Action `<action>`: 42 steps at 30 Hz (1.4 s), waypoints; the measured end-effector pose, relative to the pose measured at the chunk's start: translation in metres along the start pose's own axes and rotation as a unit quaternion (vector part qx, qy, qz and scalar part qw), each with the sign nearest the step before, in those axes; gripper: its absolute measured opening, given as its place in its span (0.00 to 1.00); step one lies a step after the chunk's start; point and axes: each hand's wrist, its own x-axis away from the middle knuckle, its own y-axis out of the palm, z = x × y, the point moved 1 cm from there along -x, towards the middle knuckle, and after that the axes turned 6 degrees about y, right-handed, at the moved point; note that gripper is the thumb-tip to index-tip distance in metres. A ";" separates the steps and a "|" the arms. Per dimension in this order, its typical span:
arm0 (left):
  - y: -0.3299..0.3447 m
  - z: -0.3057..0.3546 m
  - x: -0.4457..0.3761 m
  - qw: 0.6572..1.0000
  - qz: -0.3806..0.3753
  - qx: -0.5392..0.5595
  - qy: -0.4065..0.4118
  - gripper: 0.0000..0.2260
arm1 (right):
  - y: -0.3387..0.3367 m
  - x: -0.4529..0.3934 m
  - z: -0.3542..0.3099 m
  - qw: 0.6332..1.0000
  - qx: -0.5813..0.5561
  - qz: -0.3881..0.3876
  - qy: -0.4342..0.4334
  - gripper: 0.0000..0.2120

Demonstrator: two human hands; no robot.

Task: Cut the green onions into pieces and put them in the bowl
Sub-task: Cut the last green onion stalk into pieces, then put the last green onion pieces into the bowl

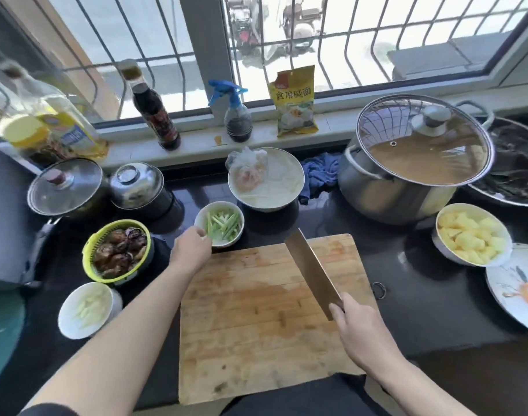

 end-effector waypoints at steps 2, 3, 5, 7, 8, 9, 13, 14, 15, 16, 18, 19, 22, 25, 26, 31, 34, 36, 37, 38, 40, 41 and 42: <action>0.005 0.006 0.002 0.999 -0.051 0.005 0.010 0.15 | 0.004 0.003 -0.003 1.000 0.012 0.002 0.000 0.12; 0.009 0.010 0.003 0.997 -0.069 0.022 0.016 0.16 | 0.005 0.005 -0.004 1.000 0.019 0.003 -0.003 0.12; 0.015 0.016 0.002 0.990 -0.101 0.089 0.036 0.19 | 0.007 0.008 -0.008 1.000 0.022 0.009 -0.007 0.12; 0.016 0.017 0.002 0.972 -0.127 0.193 0.045 0.20 | 0.008 0.011 -0.011 1.000 0.019 0.014 -0.010 0.12; 0.015 0.014 0.001 0.959 -0.128 0.249 0.042 0.19 | 0.008 0.011 -0.012 1.000 0.018 0.014 -0.012 0.11; 0.012 0.009 0.000 0.948 -0.111 0.297 0.037 0.18 | 0.007 0.012 -0.013 1.000 0.020 0.012 -0.013 0.11; 0.003 -0.014 -0.006 0.979 0.030 0.190 0.069 0.15 | 0.008 0.013 -0.016 1.000 0.011 0.009 -0.015 0.11; 0.004 -0.016 -0.006 0.988 0.017 0.119 0.096 0.16 | 0.008 0.013 -0.016 1.000 0.008 0.011 -0.017 0.11; 0.007 -0.017 -0.006 0.991 -0.014 0.056 0.122 0.18 | 0.008 0.012 -0.017 1.000 0.009 0.011 -0.016 0.11; 0.011 -0.016 -0.005 0.988 -0.055 0.001 0.143 0.20 | 0.008 0.012 -0.017 1.000 0.008 0.011 -0.017 0.11; 0.018 -0.012 -0.004 0.974 -0.123 -0.086 0.169 0.21 | 0.008 0.010 -0.018 1.000 0.003 0.007 -0.020 0.11; 0.021 -0.010 -0.005 0.968 -0.144 -0.113 0.173 0.20 | 0.008 0.010 -0.019 1.000 0.005 0.003 -0.022 0.12; 0.022 -0.001 -0.009 0.966 -0.161 -0.131 0.152 0.16 | 0.006 0.005 -0.019 1.000 0.006 0.004 -0.026 0.13; 0.019 0.001 0.000 0.986 -0.071 -0.089 0.122 0.18 | 0.003 0.001 -0.018 0.999 0.019 0.012 -0.025 0.13; 0.016 -0.001 0.006 0.993 -0.005 -0.054 0.109 0.17 | 0.001 -0.001 -0.016 0.999 0.024 0.017 -0.030 0.13; 0.024 -0.020 0.016 0.959 0.057 0.263 -0.085 0.14 | 0.003 -0.008 0.006 0.986 0.100 0.076 -0.111 0.08; 0.028 -0.014 0.020 0.809 -0.045 0.535 -0.240 0.14 | 0.004 -0.018 0.022 0.957 0.219 0.057 -0.179 0.18; 0.029 -0.014 0.020 0.799 -0.045 0.547 -0.246 0.12 | 0.007 -0.033 0.031 0.932 0.285 0.043 -0.220 0.33; 0.029 -0.014 0.021 0.802 -0.043 0.544 -0.241 0.11 | 0.009 -0.039 0.031 0.920 0.308 0.038 -0.238 0.34; 0.029 -0.015 0.023 0.803 -0.039 0.544 -0.238 0.11 | 0.012 -0.044 0.031 0.908 0.324 0.042 -0.262 0.33; 0.029 -0.017 0.031 0.802 -0.035 0.547 -0.237 0.10 | 0.019 -0.054 0.026 0.894 0.328 0.049 -0.301 0.29; 0.029 -0.019 0.038 0.803 -0.034 0.545 -0.237 0.11 | 0.023 -0.057 0.023 0.890 0.329 0.051 -0.313 0.30; 0.031 -0.024 0.047 0.806 -0.035 0.542 -0.236 0.11 | 0.028 -0.060 0.020 0.885 0.337 0.049 -0.317 0.30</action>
